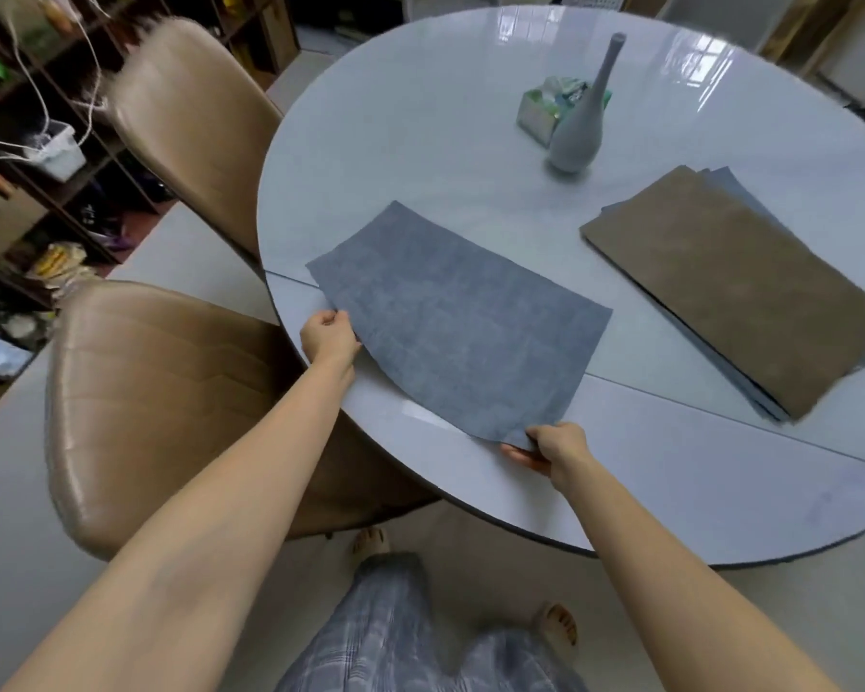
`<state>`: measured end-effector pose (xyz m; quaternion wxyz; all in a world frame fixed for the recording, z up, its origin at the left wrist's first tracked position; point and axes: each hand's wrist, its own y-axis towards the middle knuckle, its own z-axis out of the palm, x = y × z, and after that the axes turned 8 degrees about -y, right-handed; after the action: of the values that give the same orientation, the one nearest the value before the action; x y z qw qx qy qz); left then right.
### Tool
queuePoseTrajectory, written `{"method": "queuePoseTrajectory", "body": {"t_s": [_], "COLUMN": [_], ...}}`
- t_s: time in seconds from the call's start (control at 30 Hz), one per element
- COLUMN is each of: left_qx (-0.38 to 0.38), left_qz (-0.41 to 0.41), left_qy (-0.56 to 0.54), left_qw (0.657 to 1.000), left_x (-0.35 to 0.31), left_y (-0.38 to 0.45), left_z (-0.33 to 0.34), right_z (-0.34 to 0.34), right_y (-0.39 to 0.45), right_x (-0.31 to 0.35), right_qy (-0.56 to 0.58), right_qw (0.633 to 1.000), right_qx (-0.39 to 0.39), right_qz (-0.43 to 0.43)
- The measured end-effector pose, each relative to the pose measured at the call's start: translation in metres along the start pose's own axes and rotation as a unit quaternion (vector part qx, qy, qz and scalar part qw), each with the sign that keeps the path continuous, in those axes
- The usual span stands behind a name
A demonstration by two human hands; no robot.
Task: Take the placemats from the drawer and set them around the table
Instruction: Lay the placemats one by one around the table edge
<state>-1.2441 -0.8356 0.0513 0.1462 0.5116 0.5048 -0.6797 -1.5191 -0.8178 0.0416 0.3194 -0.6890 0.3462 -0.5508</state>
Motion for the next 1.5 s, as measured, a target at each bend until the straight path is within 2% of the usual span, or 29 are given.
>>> {"method": "queuePoseTrajectory", "body": {"t_s": [0.13,0.23,0.33,0.47,0.6,0.7,0.8,0.9,0.97,1.2,1.5], "left_qx": [0.095,0.088,0.043,0.041,0.043,0.032,0.016,-0.007,-0.022,-0.058,-0.054], "left_qz": [-0.125,-0.139,-0.078,-0.068,-0.123,-0.162,-0.119,-0.046,-0.001,-0.042,-0.047], "left_qy": [0.082,0.127,0.219,0.211,0.176,0.141,0.225,0.412,0.462,0.310,0.309], "left_qw": [0.984,0.978,0.972,0.974,0.976,0.976,0.967,0.910,0.886,0.948,0.948], "left_x": [-0.003,0.009,0.018,0.021,0.023,0.025,0.024,0.020,0.025,0.031,0.036], "left_y": [0.022,0.028,0.040,0.042,0.046,0.050,0.049,0.042,0.040,0.045,0.051], "left_z": [-0.018,-0.026,-0.031,-0.027,-0.020,-0.019,-0.016,-0.022,-0.026,-0.030,-0.038], "right_z": [0.065,0.089,0.092,0.084,0.075,0.073,0.071,0.066,0.065,0.062,0.063], "right_y": [-0.021,-0.029,-0.027,-0.010,0.006,0.012,0.013,0.011,0.009,0.015,0.021], "right_x": [0.006,0.006,0.007,0.009,0.013,0.012,0.011,0.012,0.009,0.004,0.001], "right_qy": [-0.006,-0.075,-0.123,-0.041,-0.049,-0.120,-0.198,-0.269,-0.296,-0.379,-0.389], "right_qw": [0.997,0.991,0.989,0.996,0.990,0.983,0.969,0.952,0.946,0.916,0.912], "right_qx": [0.066,0.088,0.052,-0.082,-0.134,-0.134,-0.138,-0.131,-0.112,-0.097,-0.100], "right_qz": [0.051,0.066,0.059,0.001,-0.023,-0.039,-0.059,-0.067,-0.067,-0.086,-0.081]}}
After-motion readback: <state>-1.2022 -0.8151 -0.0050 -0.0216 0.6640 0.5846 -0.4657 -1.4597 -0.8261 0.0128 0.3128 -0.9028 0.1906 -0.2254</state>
